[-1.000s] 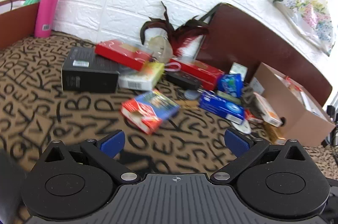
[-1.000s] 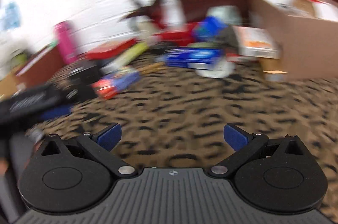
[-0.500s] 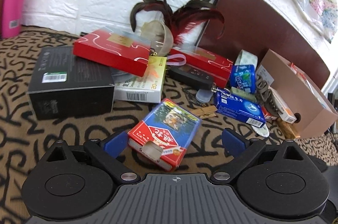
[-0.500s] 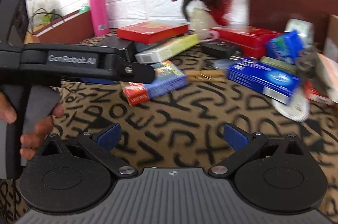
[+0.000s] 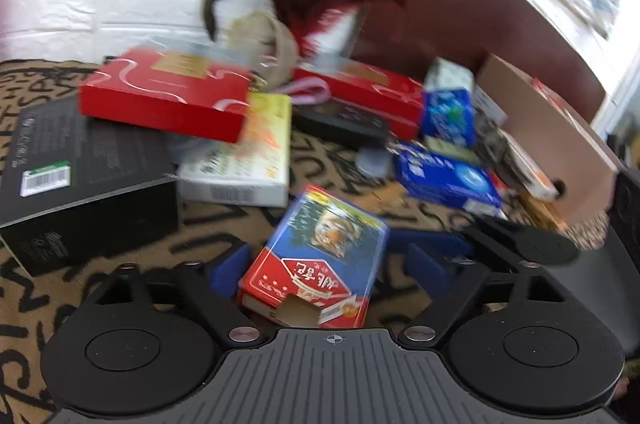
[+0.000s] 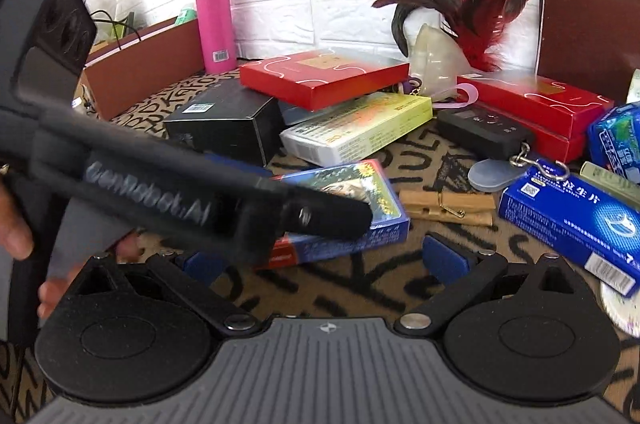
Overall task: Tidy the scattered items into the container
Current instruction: 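Move the left gripper back to the red-and-blue card box, then close the left gripper on the red-and-blue card box and lift it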
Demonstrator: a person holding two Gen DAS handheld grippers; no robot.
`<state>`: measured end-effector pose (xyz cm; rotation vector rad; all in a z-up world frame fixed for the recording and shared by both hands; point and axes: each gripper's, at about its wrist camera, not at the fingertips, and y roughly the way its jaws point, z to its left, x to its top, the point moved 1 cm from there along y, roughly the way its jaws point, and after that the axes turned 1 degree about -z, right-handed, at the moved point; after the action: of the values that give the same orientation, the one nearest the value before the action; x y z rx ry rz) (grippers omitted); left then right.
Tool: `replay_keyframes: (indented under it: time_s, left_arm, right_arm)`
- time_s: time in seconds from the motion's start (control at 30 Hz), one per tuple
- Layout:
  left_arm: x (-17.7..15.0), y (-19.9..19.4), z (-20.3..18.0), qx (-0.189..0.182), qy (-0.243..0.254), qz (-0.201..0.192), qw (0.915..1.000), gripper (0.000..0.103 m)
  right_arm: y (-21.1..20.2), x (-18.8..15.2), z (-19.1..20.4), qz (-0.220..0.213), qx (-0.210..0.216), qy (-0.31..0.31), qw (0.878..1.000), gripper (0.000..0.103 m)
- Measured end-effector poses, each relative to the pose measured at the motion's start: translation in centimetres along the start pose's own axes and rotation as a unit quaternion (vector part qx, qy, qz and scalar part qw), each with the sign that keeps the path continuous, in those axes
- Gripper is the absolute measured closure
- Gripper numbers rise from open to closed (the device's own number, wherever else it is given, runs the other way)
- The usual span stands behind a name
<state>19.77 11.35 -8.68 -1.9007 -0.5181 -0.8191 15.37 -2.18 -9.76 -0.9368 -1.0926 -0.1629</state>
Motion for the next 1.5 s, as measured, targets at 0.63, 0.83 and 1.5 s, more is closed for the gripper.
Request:
replay_keyframes:
  time_s: [0.63,0.83,1.5]
  left_arm:
    - [-7.7,-2.3,-11.4,-0.047,0.059,0.044,0.9962,0.016]
    - [-7.5,-2.3,-11.8,-0.023,0.068,0.055,0.9959,0.026]
    - [-0.3,-2.8,-24.1,-0.109,0.096,-0.027,0.9890,0.032]
  right_arm:
    - [-12.4,-8.3,1.0,0.019,-0.016,-0.005,1.000,0.031]
    - [-12.6,-8.8,1.3,0.008,-0.028,0.006,1.000,0.034]
    - [-24.4,-6.7,-3.4,-0.093,-0.142,0.017,0.985,0.041]
